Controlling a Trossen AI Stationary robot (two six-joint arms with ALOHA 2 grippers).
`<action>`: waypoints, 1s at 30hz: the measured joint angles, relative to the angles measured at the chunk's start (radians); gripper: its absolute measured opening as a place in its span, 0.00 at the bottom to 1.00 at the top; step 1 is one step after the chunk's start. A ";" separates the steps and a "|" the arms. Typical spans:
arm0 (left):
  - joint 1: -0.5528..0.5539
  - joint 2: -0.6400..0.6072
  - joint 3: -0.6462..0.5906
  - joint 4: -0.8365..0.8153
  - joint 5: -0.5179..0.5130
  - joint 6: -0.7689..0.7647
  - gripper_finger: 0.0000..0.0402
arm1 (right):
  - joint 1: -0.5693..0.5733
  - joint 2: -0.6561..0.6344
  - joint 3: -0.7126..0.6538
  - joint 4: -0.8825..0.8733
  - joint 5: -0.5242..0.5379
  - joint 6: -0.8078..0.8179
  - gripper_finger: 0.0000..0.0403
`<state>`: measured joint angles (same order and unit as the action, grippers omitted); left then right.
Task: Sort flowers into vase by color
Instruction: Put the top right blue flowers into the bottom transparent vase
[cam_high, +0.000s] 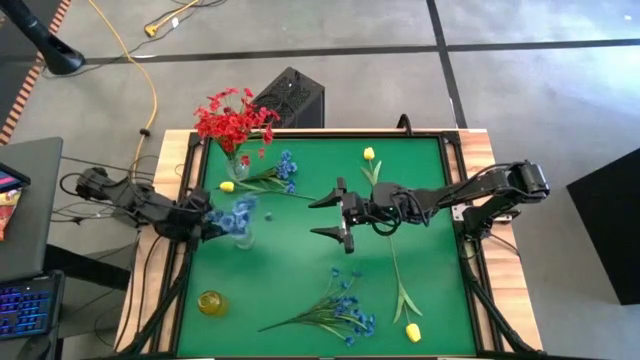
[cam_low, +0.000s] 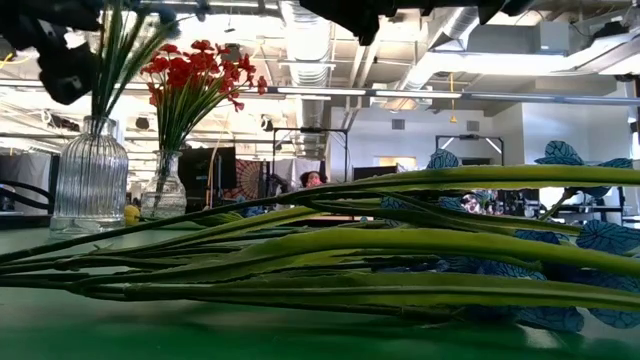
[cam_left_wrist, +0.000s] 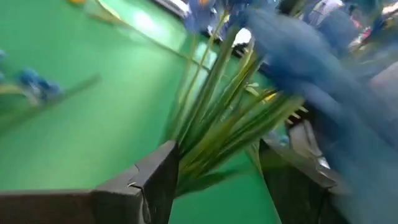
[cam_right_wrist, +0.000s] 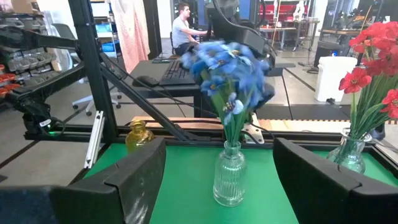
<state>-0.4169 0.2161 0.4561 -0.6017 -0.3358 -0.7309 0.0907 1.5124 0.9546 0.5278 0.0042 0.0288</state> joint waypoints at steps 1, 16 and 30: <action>0.000 0.000 0.006 -0.010 0.024 -0.022 0.52 | -0.001 0.000 0.000 0.000 0.000 0.000 0.80; 0.001 0.154 0.107 -0.232 0.189 -0.155 0.52 | -0.002 0.000 0.000 0.002 -0.003 -0.014 0.80; 0.001 0.430 0.472 -0.671 0.144 -0.104 0.52 | -0.002 0.000 0.000 -0.005 -0.004 -0.013 0.80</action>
<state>-0.4160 0.6458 0.9280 -1.2729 -0.1913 -0.8346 0.0891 1.5124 0.9546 0.5230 -0.0002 0.0155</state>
